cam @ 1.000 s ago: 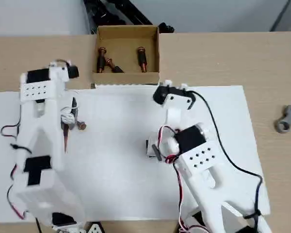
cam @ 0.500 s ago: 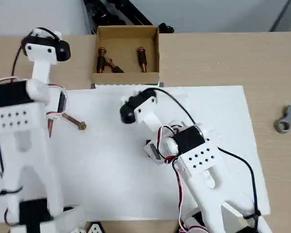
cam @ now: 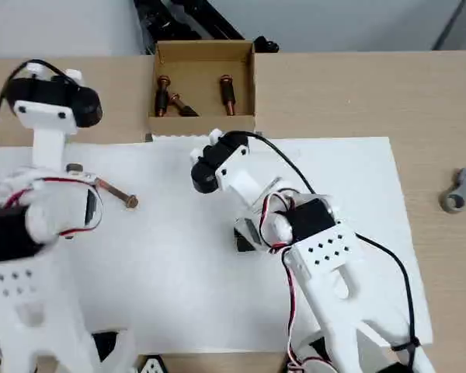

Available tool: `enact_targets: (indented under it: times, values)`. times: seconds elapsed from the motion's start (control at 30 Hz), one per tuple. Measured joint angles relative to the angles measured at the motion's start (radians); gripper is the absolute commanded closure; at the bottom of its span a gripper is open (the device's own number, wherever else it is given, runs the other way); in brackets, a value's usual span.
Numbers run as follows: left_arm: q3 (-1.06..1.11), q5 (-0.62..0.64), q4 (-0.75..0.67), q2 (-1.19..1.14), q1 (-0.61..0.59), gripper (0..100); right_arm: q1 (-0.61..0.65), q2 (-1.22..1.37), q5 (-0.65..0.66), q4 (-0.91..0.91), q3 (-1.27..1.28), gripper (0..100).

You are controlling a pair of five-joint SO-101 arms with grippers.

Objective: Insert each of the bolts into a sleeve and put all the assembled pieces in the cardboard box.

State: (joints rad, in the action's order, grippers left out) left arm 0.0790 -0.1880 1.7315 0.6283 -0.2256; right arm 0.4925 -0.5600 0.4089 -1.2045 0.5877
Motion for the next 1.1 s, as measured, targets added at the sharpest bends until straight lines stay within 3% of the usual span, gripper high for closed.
enact_targets:
  times: [0.33, 0.47, 0.63, 1.1]
  values:
    - [0.0, 0.091, 0.003, 0.021, -0.002, 99, -0.034, 0.358, 0.292, -0.414, -0.425, 87.5]
    - [0.0, 0.097, 0.003, 0.021, -0.002, 99, -0.072, 0.546, 0.419, -0.453, -0.608, 87.4]
    - [0.0, 0.097, 0.003, 0.021, -0.002, 99, -0.068, 0.68, 0.535, -0.46, -0.658, 87.3]
    - [0.094, 0.087, 0.003, 0.021, -0.002, 99, 0.009, 0.74, 0.569, -0.459, -0.661, 87.3]
